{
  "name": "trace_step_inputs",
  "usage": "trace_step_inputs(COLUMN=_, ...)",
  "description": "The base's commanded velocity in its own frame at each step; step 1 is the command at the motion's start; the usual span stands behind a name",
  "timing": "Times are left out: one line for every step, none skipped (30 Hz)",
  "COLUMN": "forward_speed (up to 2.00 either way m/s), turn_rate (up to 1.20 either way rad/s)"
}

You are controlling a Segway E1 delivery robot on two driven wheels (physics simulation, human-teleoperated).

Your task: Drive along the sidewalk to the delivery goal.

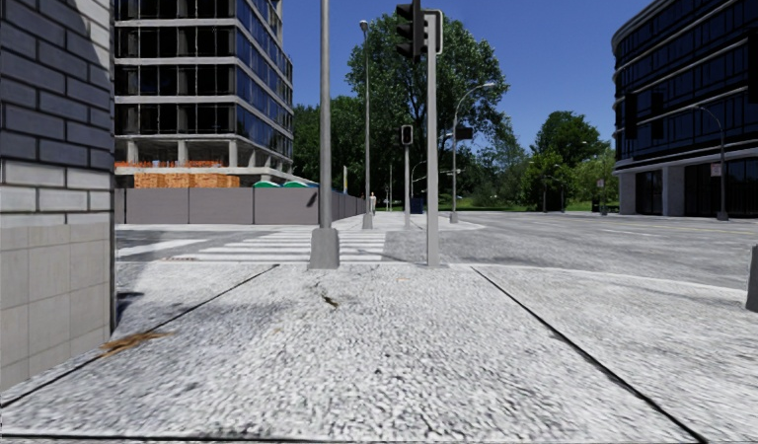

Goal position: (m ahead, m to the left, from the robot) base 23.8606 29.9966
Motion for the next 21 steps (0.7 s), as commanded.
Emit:
trace_step_inputs(forward_speed=2.0, turn_rate=0.0)
trace_step_inputs(forward_speed=2.0, turn_rate=0.0)
trace_step_inputs(forward_speed=2.0, turn_rate=0.08)
trace_step_inputs(forward_speed=2.0, turn_rate=0.19)
trace_step_inputs(forward_speed=2.0, turn_rate=0.27)
trace_step_inputs(forward_speed=2.0, turn_rate=0.27)
trace_step_inputs(forward_speed=2.0, turn_rate=0.29)
trace_step_inputs(forward_speed=2.0, turn_rate=0.3)
trace_step_inputs(forward_speed=2.0, turn_rate=0.3)
trace_step_inputs(forward_speed=2.0, turn_rate=0.3)
trace_step_inputs(forward_speed=2.0, turn_rate=0.3)
trace_step_inputs(forward_speed=2.0, turn_rate=0.3)
trace_step_inputs(forward_speed=2.0, turn_rate=0.31)
trace_step_inputs(forward_speed=2.0, turn_rate=0.31)
trace_step_inputs(forward_speed=2.0, turn_rate=0.31)
trace_step_inputs(forward_speed=2.0, turn_rate=0.31)
trace_step_inputs(forward_speed=2.0, turn_rate=0.31)
trace_step_inputs(forward_speed=2.0, turn_rate=0.34)
trace_step_inputs(forward_speed=2.0, turn_rate=0.39)
trace_step_inputs(forward_speed=2.0, turn_rate=0.39)
trace_step_inputs(forward_speed=2.0, turn_rate=0.4)
